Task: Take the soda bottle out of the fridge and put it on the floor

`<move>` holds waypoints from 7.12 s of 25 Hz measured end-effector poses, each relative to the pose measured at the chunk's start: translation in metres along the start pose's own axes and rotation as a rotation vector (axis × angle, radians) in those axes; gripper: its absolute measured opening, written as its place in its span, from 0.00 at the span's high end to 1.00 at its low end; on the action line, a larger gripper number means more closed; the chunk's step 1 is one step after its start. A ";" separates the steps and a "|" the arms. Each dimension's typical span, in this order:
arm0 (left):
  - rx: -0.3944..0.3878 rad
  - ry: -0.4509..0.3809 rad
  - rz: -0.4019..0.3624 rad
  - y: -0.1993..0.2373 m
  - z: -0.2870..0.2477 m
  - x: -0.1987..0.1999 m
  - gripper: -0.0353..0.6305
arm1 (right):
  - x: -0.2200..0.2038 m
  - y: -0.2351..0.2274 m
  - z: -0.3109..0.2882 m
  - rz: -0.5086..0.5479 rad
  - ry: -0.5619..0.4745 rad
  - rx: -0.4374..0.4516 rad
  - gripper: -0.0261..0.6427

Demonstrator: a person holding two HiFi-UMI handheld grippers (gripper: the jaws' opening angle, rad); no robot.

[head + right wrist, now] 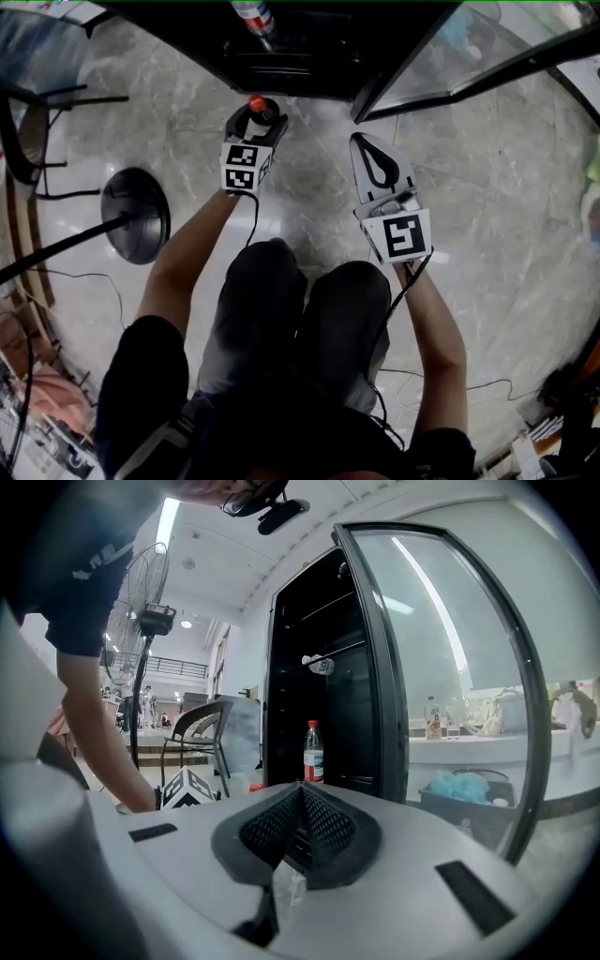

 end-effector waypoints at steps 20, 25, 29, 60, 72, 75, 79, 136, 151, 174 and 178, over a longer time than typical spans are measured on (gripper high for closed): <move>0.094 0.059 0.045 0.050 -0.061 -0.096 0.47 | -0.070 0.020 -0.041 0.031 0.025 0.055 0.93; 0.106 0.032 0.064 0.057 -0.068 -0.098 0.47 | -0.073 0.023 -0.044 0.029 0.024 0.064 0.93; 0.097 0.010 0.040 0.052 -0.067 -0.095 0.47 | -0.077 0.021 -0.044 0.019 0.028 0.055 0.93; 0.062 -0.037 -0.068 0.050 -0.034 -0.097 0.46 | -0.089 0.028 -0.044 -0.015 0.040 0.072 0.93; -0.011 -0.089 -0.134 0.036 0.011 -0.076 0.46 | -0.086 0.031 -0.045 -0.025 0.033 0.084 0.93; -0.013 -0.114 -0.133 0.035 0.026 -0.067 0.48 | -0.083 0.029 -0.046 -0.032 0.025 0.079 0.93; -0.019 -0.162 -0.139 0.030 0.046 -0.047 0.61 | -0.077 0.028 -0.045 -0.030 0.015 0.080 0.93; 0.032 -0.479 0.012 -0.162 0.507 0.566 0.91 | 0.548 -0.093 0.193 -0.071 0.001 -0.148 0.93; -0.078 -0.513 0.014 -0.222 0.600 0.666 0.91 | 0.687 -0.119 0.263 -0.023 -0.054 -0.266 0.93; -0.074 -0.575 0.035 -0.234 0.670 0.682 0.91 | 0.725 -0.116 0.345 0.040 -0.002 -0.451 0.93; -0.078 -0.572 0.020 -0.231 0.671 0.677 0.91 | 0.725 -0.116 0.353 0.045 0.016 -0.472 0.93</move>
Point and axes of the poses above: the fingertips, and each gripper's own axes: z backward along the fingers, y to its left, x out of its top, the point moved 1 cm from there along z, backward along the fingers, and after that the axes turned 13 degrees about z, right-handed, at the moved point
